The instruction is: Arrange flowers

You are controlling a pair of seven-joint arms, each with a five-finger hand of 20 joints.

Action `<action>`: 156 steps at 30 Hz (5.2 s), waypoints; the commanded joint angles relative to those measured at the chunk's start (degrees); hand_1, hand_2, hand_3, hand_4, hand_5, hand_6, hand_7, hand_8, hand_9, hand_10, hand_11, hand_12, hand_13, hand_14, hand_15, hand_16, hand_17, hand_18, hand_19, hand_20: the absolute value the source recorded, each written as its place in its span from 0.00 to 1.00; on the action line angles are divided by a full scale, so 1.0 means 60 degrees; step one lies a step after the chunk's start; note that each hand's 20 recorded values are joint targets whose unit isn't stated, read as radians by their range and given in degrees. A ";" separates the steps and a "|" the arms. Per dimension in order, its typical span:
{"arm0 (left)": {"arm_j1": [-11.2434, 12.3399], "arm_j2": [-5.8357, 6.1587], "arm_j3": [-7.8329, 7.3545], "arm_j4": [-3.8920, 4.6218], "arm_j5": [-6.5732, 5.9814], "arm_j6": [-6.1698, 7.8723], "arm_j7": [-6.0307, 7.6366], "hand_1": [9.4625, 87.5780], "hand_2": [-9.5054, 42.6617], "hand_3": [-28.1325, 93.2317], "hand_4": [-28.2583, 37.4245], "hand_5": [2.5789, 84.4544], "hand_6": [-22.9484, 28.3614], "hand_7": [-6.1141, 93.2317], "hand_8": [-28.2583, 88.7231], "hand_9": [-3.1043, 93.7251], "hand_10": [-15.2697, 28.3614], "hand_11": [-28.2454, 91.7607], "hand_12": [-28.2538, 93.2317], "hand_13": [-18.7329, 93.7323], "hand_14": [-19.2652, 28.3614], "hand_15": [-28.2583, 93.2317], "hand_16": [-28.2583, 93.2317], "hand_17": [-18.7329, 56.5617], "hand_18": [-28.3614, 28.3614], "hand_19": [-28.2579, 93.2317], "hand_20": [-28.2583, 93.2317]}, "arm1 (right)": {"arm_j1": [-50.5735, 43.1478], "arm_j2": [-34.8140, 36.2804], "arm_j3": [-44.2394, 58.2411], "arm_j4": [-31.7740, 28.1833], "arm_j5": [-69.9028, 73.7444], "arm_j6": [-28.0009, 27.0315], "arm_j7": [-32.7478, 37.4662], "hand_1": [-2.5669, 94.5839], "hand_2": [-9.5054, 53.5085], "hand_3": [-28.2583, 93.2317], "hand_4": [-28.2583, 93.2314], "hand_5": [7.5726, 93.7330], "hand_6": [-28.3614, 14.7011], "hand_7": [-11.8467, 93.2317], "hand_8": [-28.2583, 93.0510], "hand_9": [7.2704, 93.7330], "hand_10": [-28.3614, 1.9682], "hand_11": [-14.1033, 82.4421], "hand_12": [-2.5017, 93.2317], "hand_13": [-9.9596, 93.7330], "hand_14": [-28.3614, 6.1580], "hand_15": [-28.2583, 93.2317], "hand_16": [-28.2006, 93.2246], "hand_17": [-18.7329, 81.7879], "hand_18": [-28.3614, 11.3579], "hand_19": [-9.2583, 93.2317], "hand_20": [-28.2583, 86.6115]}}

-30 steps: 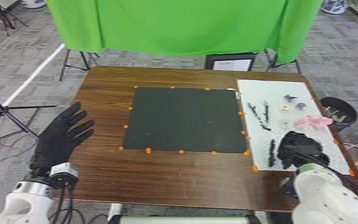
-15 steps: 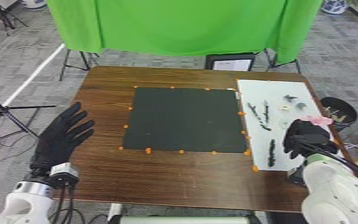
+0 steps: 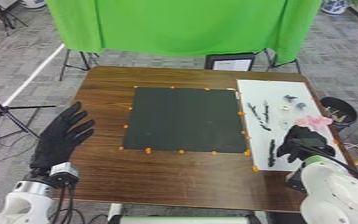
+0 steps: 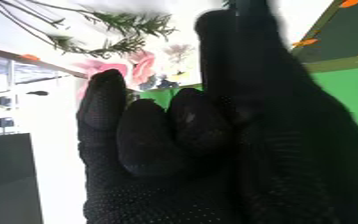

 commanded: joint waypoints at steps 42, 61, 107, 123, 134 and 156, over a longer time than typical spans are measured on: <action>0.0089 -0.0117 0.0019 -0.0011 -0.0050 -0.0011 -0.0139 0.19 0.09 0.81 0.00 0.29 0.52 0.25 0.15 0.26 0.61 0.39 0.37 0.33 0.75 0.50 0.23 0.13 0.88 0.57 0.31 | 0.0405 -0.0517 -0.1216 0.1337 0.0404 -0.1056 -0.0292 0.52 0.00 0.91 0.00 0.90 0.68 0.38 0.37 0.88 0.69 0.89 0.67 0.83 0.52 0.97 0.61 0.48 0.19 0.88 0.58; 0.0103 -0.0053 -0.0004 -0.0032 -0.0030 -0.0015 -0.0052 0.19 0.09 0.81 0.00 0.29 0.52 0.25 0.15 0.26 0.61 0.39 0.37 0.33 0.75 0.50 0.23 0.13 0.88 0.57 0.31 | 0.0884 0.0373 -0.0513 0.0376 -0.0292 0.2059 -0.0600 0.38 0.04 0.99 0.16 0.71 0.63 0.66 0.46 0.84 0.74 0.95 0.67 0.82 0.59 0.99 0.59 0.47 0.23 0.88 0.59; 0.0207 -0.0057 -0.0076 -0.0066 -0.0044 0.0001 -0.0102 0.19 0.09 0.81 0.00 0.28 0.52 0.25 0.15 0.26 0.61 0.39 0.37 0.33 0.75 0.50 0.23 0.13 0.88 0.57 0.31 | 0.1313 -0.0399 -0.1098 0.0525 0.1188 -0.2528 0.1229 0.36 0.00 0.30 0.13 0.85 0.63 0.32 0.16 0.88 0.65 0.89 0.69 0.84 0.50 0.98 0.59 0.48 0.14 0.91 0.56; 0.0164 -0.0076 -0.0020 -0.0052 -0.0047 0.0009 -0.0161 0.19 0.09 0.81 0.00 0.28 0.52 0.25 0.15 0.26 0.61 0.39 0.37 0.33 0.75 0.50 0.23 0.13 0.88 0.57 0.31 | 0.1246 -0.0662 -0.1809 0.1395 0.1149 -0.2282 0.0926 0.51 0.00 0.78 0.00 0.92 0.70 0.33 0.32 0.93 0.71 0.89 0.65 0.88 0.56 0.98 0.58 0.52 0.18 0.92 0.55; 0.0161 -0.0117 -0.0021 -0.0061 -0.0036 0.0018 -0.0147 0.19 0.09 0.81 0.00 0.29 0.52 0.25 0.15 0.26 0.61 0.39 0.37 0.33 0.75 0.50 0.23 0.13 0.88 0.57 0.31 | 0.1092 -0.0715 -0.1413 0.1301 0.1602 -0.1590 0.0472 0.48 0.00 0.95 0.03 0.88 0.67 0.43 0.46 0.91 0.73 0.91 0.67 0.87 0.57 0.98 0.59 0.51 0.20 0.91 0.56; 0.0161 -0.0037 -0.0019 -0.0049 -0.0050 0.0006 -0.0113 0.19 0.10 0.81 0.00 0.29 0.52 0.25 0.15 0.26 0.62 0.39 0.37 0.33 0.75 0.50 0.23 0.13 0.88 0.57 0.31 | 0.1011 -0.0094 -0.0808 0.0833 0.0879 0.2342 -0.0810 0.37 0.01 1.00 0.20 0.75 0.56 0.67 0.49 0.91 0.75 0.97 0.67 0.86 0.57 1.00 0.59 0.50 0.22 0.91 0.58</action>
